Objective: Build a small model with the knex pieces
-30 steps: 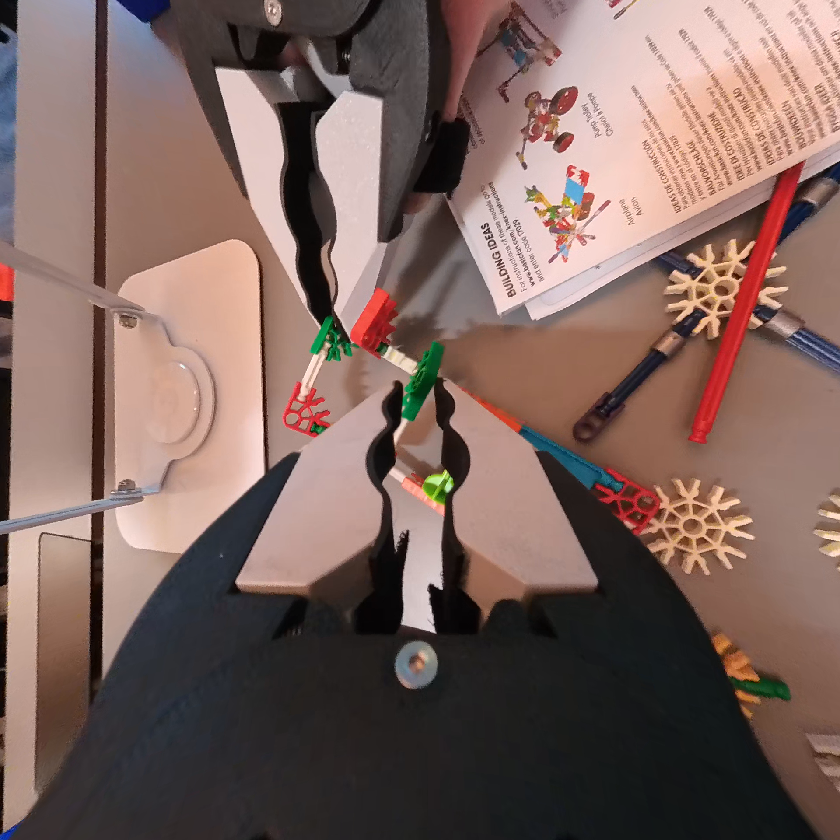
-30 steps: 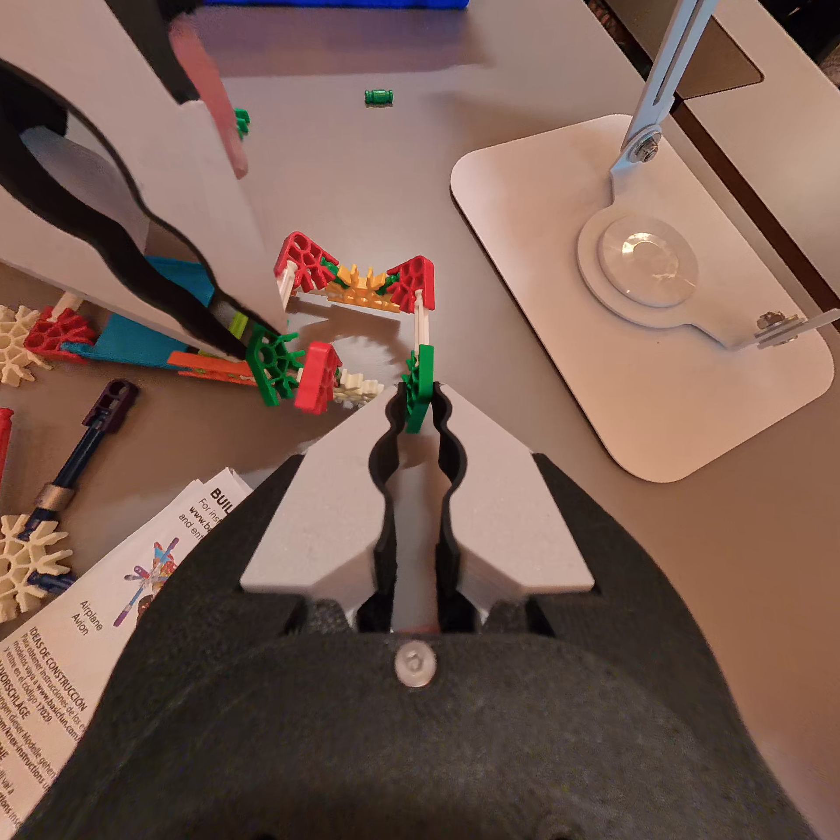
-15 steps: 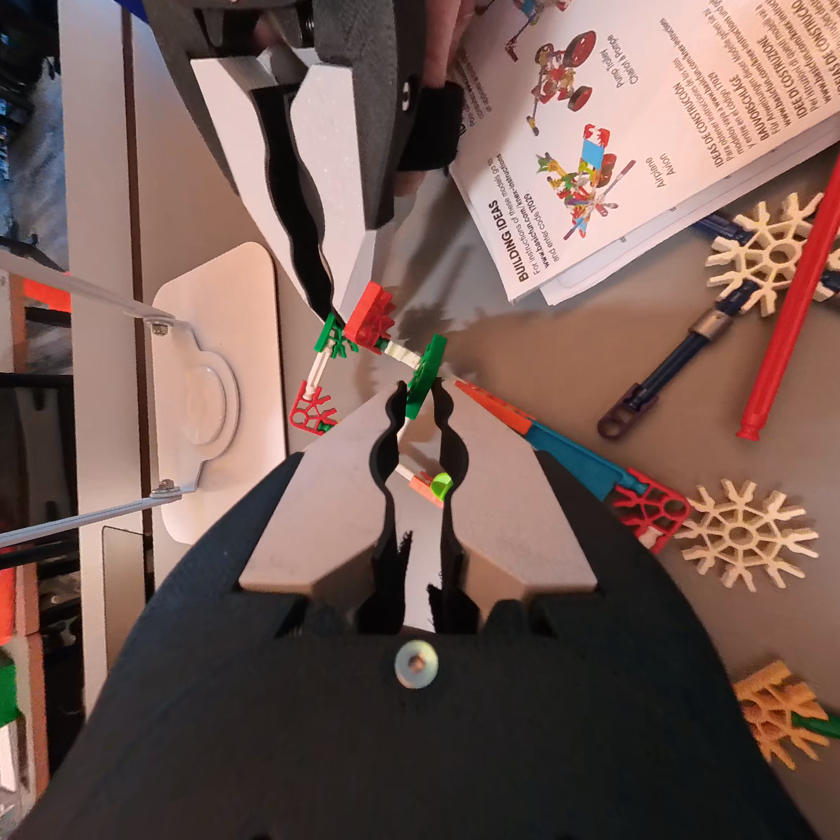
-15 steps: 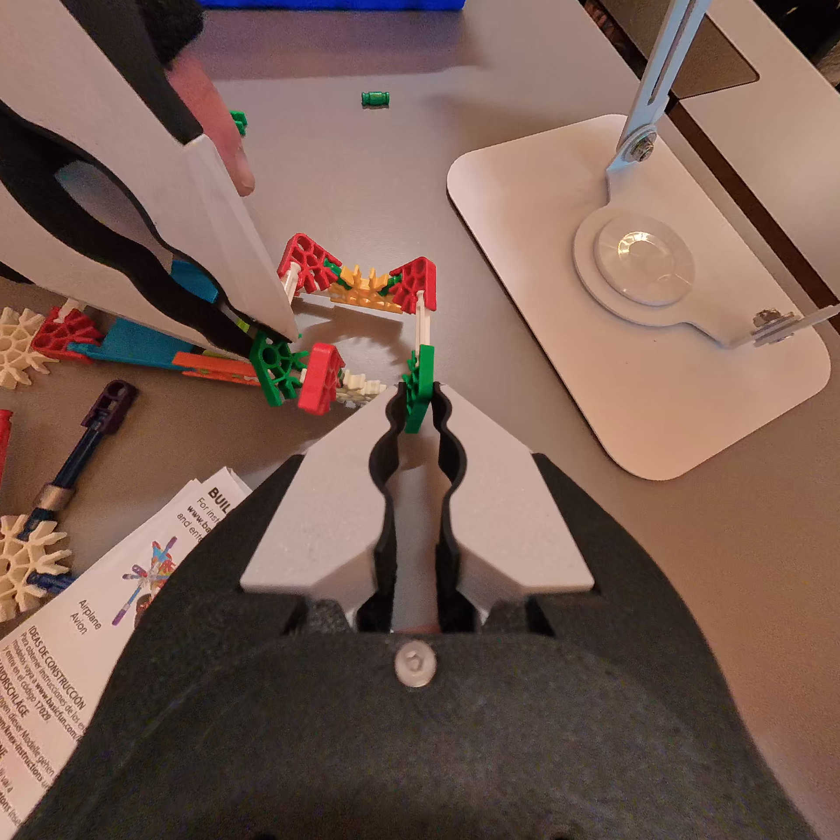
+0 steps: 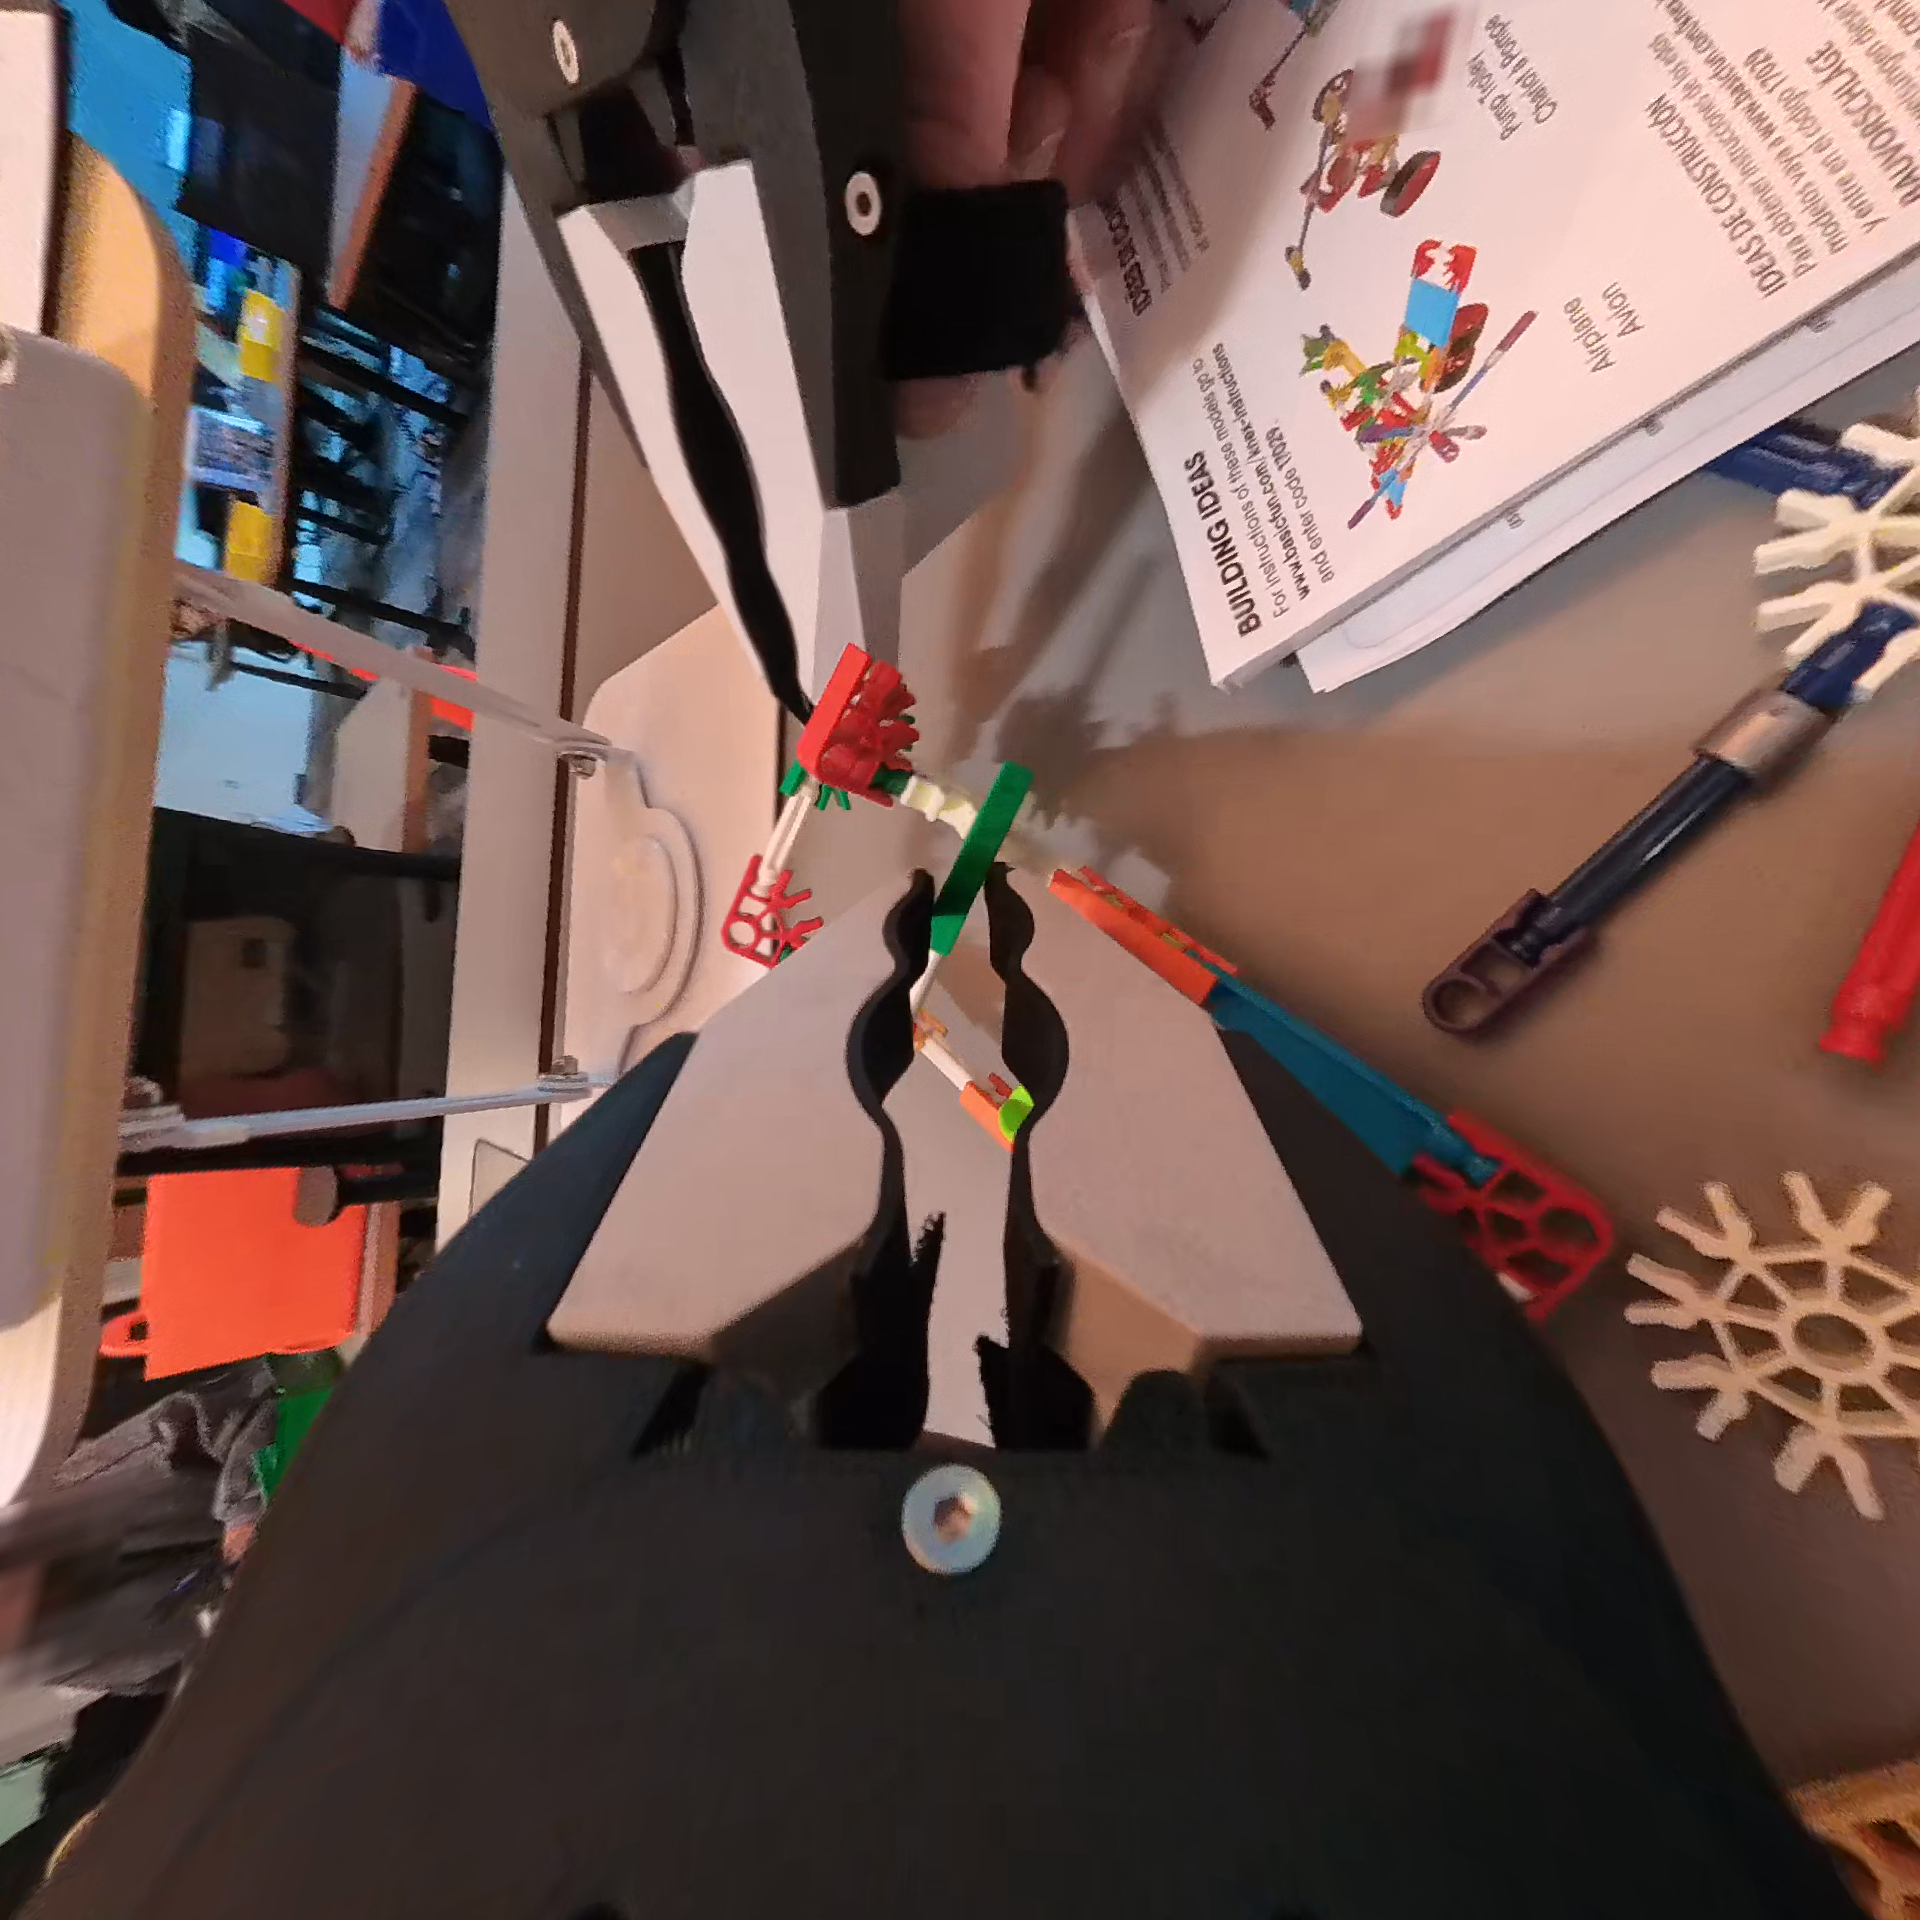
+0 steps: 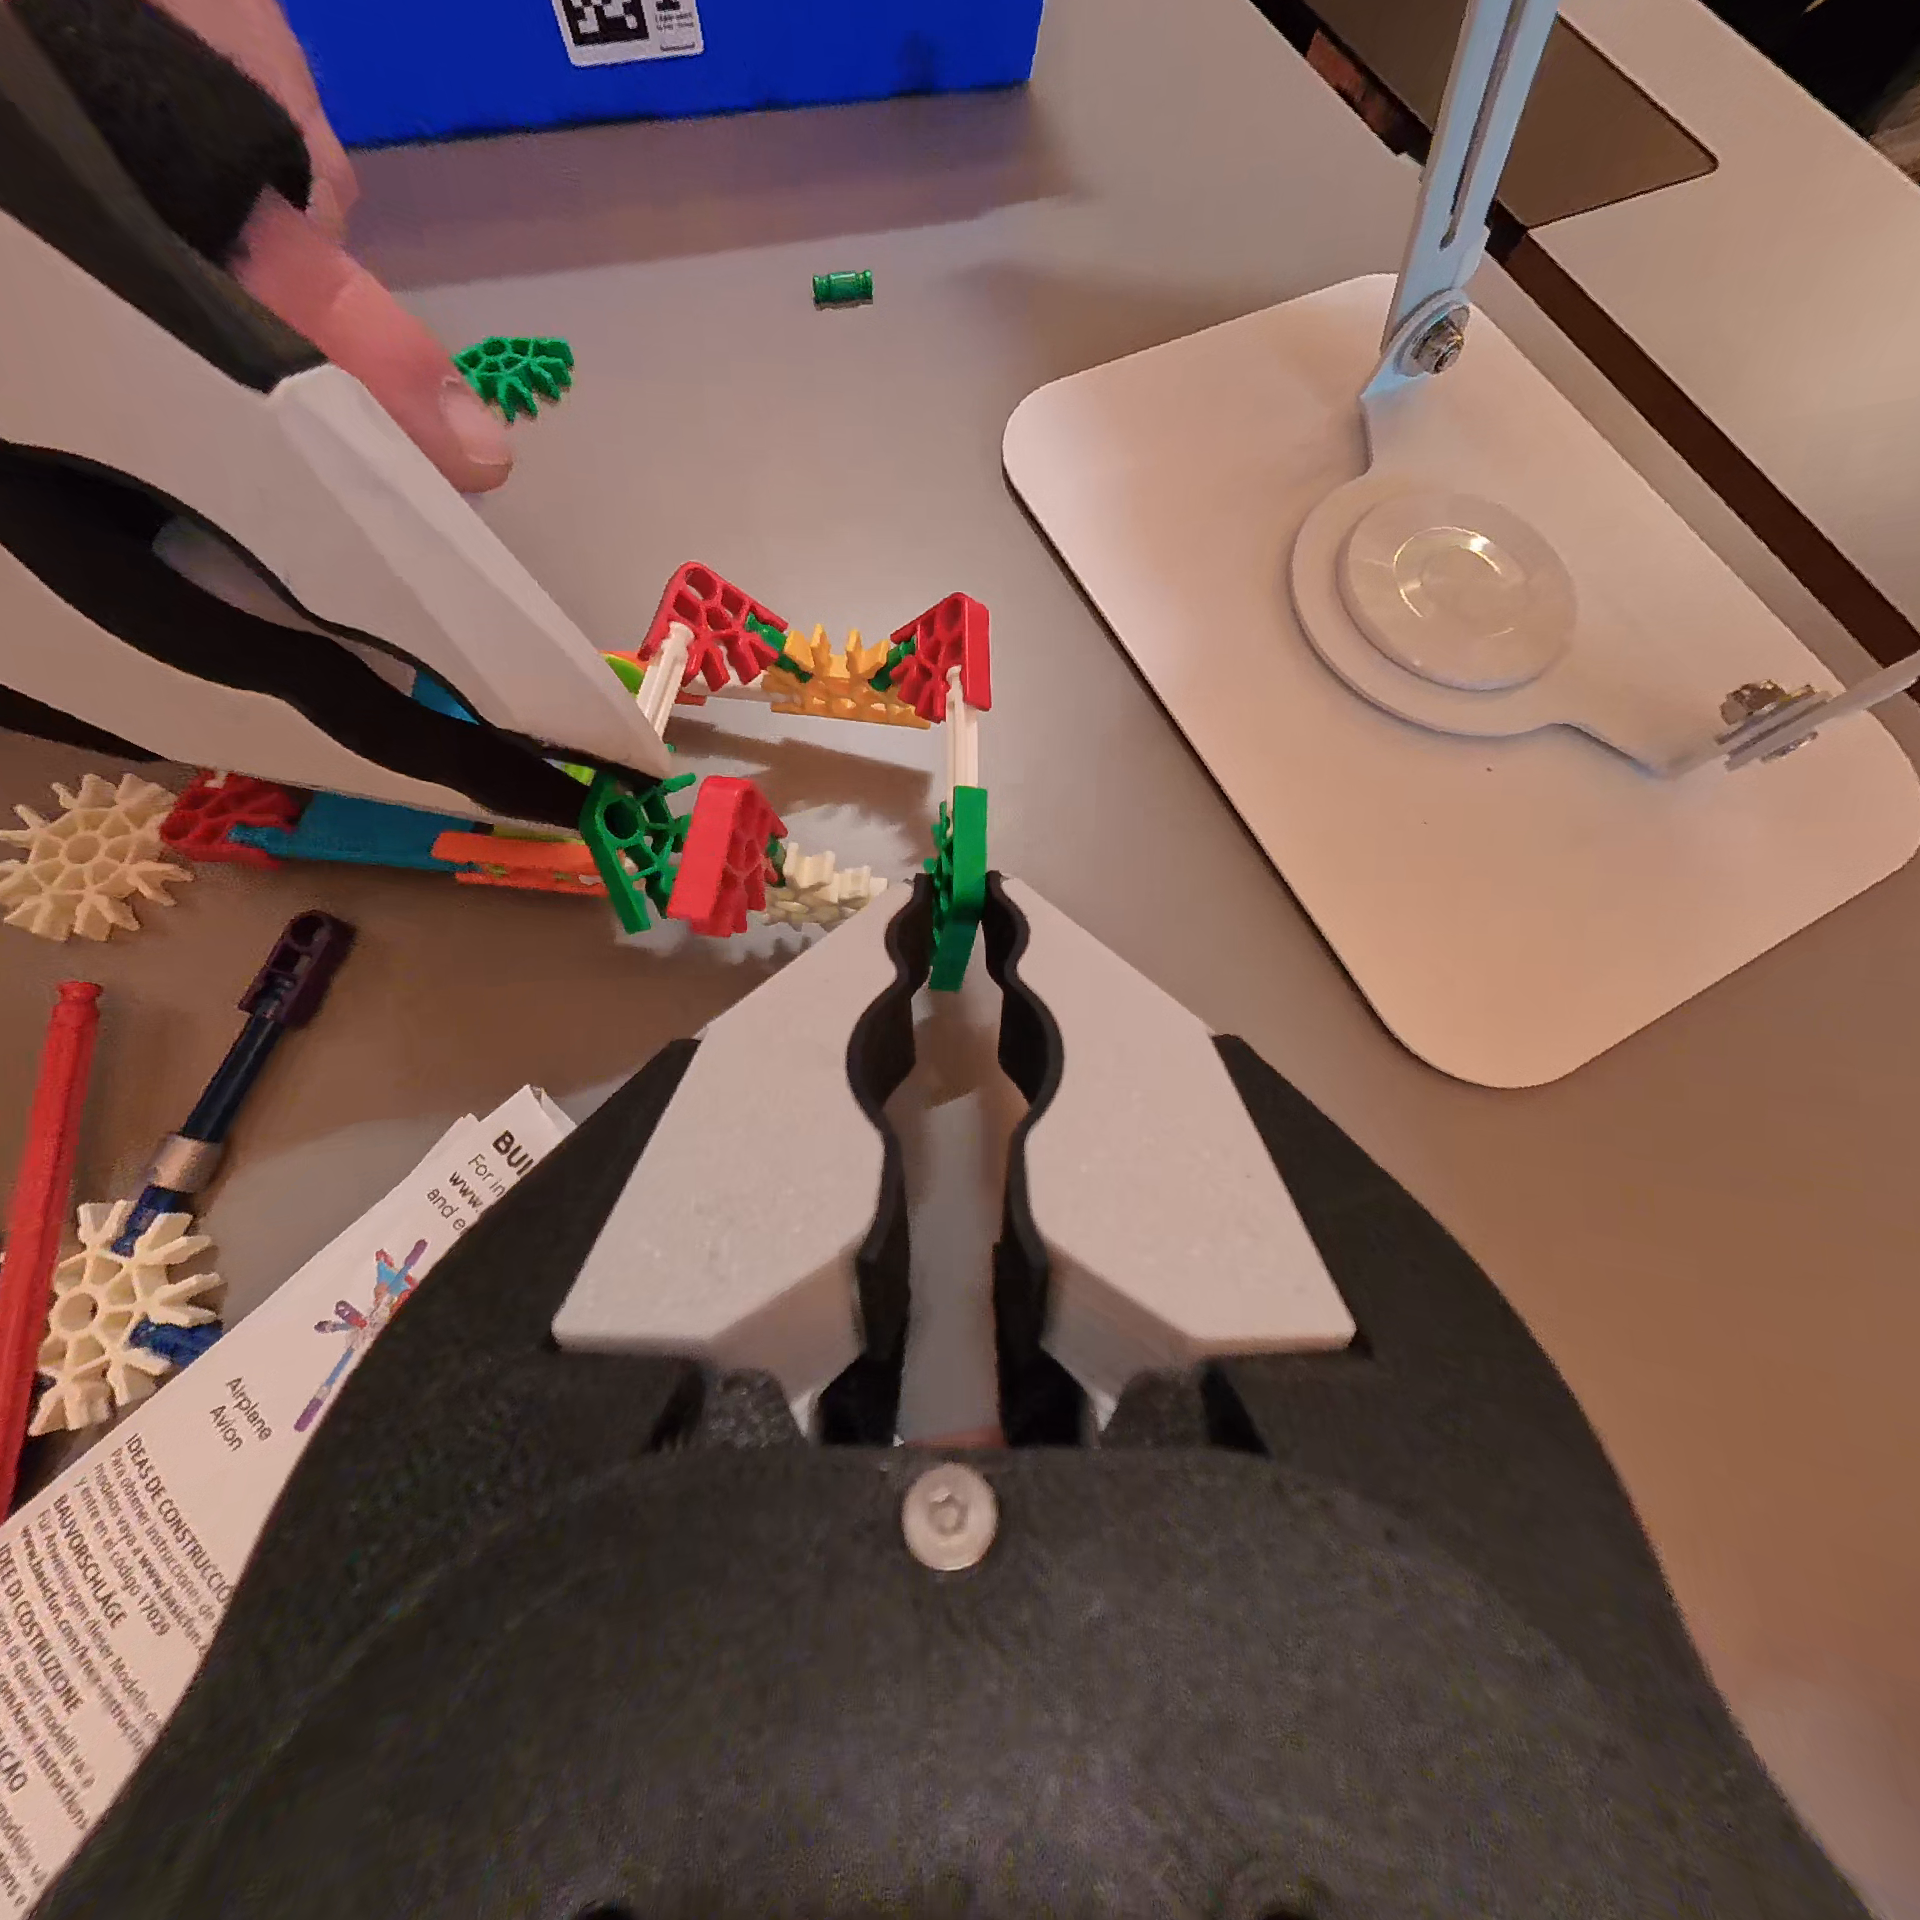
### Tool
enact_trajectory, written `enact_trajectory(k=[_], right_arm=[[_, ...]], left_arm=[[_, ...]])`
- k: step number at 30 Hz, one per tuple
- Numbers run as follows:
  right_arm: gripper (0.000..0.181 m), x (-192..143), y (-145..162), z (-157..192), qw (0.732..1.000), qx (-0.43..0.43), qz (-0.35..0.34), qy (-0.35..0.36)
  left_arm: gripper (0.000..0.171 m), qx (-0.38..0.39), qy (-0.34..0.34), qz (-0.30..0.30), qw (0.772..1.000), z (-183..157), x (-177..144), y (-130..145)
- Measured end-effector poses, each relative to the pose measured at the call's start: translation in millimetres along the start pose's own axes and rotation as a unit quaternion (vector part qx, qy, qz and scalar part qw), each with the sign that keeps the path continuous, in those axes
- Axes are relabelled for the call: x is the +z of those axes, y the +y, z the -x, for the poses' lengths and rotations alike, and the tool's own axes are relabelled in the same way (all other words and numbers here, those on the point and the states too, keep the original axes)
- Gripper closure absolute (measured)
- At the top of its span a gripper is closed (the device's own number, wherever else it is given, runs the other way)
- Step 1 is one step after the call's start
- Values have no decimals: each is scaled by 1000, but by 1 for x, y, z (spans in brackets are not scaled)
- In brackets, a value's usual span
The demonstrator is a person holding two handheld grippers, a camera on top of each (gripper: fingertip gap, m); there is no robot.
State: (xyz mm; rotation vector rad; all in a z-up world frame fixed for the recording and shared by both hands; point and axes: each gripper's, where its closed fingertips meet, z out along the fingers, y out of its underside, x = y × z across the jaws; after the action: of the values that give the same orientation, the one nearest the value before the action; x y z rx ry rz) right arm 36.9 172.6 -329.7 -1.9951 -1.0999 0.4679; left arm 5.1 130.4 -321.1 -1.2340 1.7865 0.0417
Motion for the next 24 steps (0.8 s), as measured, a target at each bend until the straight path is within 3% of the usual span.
enact_trajectory(k=[15, 17, 24], right_arm=[[176, -8, 0, -15, 995, 99, -10, -1], [176, -9, 0, -17, 993, 115, -13, -5], [176, -10, -3, -14, 984, 170, -38, -49]], left_arm=[[165, 19, -183, 30, 982, 31, -6, 13], [171, 4, -184, 30, 982, 34, -8, 17], [170, 0, -159, 31, 987, 25, -5, 19]])
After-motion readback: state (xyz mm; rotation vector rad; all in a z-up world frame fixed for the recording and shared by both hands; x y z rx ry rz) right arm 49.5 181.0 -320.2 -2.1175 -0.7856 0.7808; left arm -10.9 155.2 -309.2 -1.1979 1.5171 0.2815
